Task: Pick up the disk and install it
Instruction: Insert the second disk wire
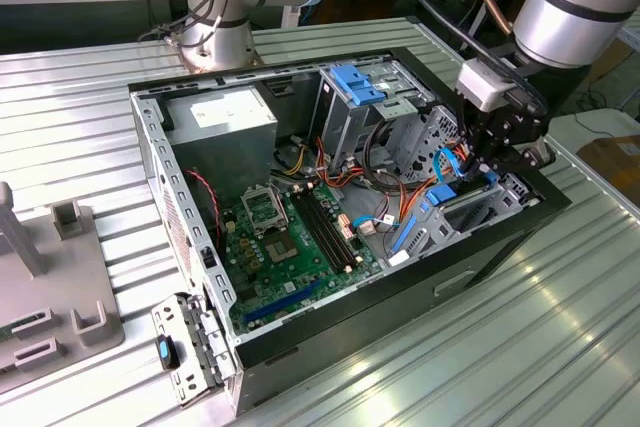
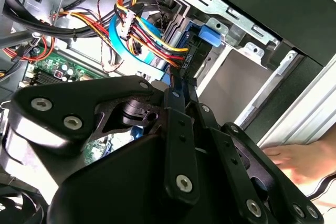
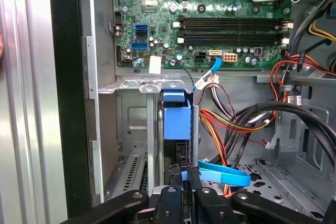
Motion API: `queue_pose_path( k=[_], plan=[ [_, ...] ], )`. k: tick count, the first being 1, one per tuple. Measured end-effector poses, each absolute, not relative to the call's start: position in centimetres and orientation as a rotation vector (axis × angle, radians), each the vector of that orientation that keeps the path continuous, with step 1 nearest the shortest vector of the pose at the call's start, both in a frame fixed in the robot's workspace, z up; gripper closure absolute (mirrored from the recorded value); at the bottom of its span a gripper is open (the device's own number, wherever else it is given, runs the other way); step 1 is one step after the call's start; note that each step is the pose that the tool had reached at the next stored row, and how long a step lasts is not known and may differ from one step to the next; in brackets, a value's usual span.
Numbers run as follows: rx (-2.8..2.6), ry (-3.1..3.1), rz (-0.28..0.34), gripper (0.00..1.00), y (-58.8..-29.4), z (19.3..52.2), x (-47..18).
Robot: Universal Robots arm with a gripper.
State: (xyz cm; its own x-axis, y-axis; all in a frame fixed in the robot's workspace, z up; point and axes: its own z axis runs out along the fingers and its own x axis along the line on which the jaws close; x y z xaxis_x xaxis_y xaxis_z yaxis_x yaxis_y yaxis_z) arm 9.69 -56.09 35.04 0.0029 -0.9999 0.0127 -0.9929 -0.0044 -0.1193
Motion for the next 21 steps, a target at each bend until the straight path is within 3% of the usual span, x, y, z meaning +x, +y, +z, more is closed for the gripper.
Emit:
queue_pose_path(
  k=[21],
  plan=[
    [-2.164,2.158,-0.133,0.84,-55.98,34.7,9.61]
  ],
)
